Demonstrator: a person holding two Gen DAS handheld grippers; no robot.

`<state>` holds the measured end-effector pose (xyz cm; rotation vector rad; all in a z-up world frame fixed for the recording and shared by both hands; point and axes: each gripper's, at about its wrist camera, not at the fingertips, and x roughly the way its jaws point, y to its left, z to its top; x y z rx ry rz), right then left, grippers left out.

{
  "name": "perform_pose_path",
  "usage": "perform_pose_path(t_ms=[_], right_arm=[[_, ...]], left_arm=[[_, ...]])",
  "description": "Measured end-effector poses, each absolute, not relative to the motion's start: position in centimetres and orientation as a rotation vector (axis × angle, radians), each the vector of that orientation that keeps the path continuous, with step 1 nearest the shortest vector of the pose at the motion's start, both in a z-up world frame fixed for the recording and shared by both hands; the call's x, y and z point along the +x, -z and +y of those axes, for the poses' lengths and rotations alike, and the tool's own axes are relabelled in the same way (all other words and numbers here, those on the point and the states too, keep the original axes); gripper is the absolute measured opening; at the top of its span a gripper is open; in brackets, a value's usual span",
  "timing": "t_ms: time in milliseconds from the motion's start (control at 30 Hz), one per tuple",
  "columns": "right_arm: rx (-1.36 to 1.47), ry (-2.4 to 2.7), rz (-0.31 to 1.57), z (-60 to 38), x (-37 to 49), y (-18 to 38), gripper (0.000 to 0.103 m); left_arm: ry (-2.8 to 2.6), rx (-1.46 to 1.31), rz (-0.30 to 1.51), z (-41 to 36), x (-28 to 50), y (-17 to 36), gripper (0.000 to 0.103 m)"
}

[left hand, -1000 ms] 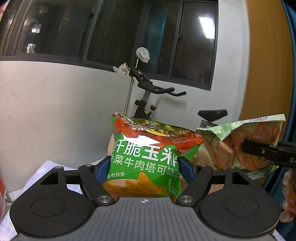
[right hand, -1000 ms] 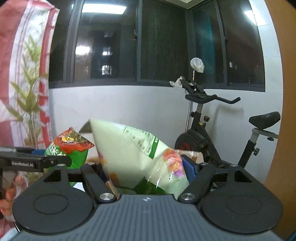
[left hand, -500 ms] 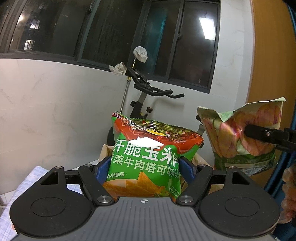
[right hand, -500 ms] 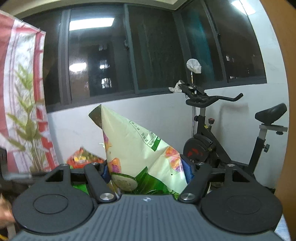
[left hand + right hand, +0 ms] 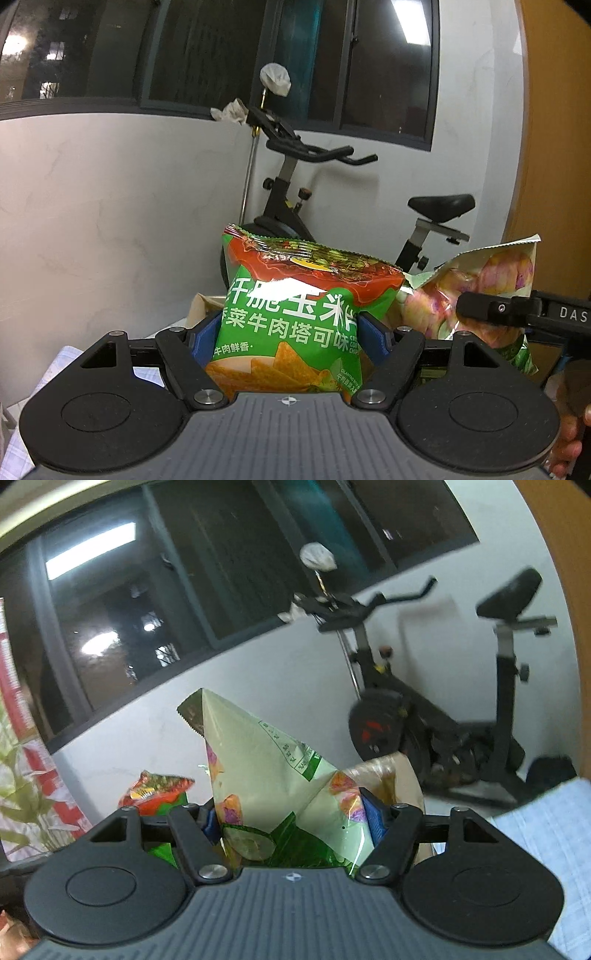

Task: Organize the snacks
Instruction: 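Lift both bags over the box and release them inside with both tools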

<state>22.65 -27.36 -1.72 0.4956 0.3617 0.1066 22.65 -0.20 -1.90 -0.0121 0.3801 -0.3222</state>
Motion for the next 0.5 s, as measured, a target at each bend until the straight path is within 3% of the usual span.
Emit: perform_pose_path(t_ms=[233, 367, 500], right_arm=[[0.456, -0.095, 0.389, -26.0, 24.0, 2.2, 0.073], [0.461, -0.087, 0.428, -25.7, 24.8, 2.8, 0.076], [0.483, -0.076, 0.463, -25.8, 25.1, 3.4, 0.080]], left_arm=[[0.319, 0.066, 0.395, -1.3, 24.3, 2.5, 0.080], [0.334, 0.072, 0.422, -1.4, 25.1, 2.6, 0.090], [0.335, 0.087, 0.459, -1.5, 25.9, 2.9, 0.091]])
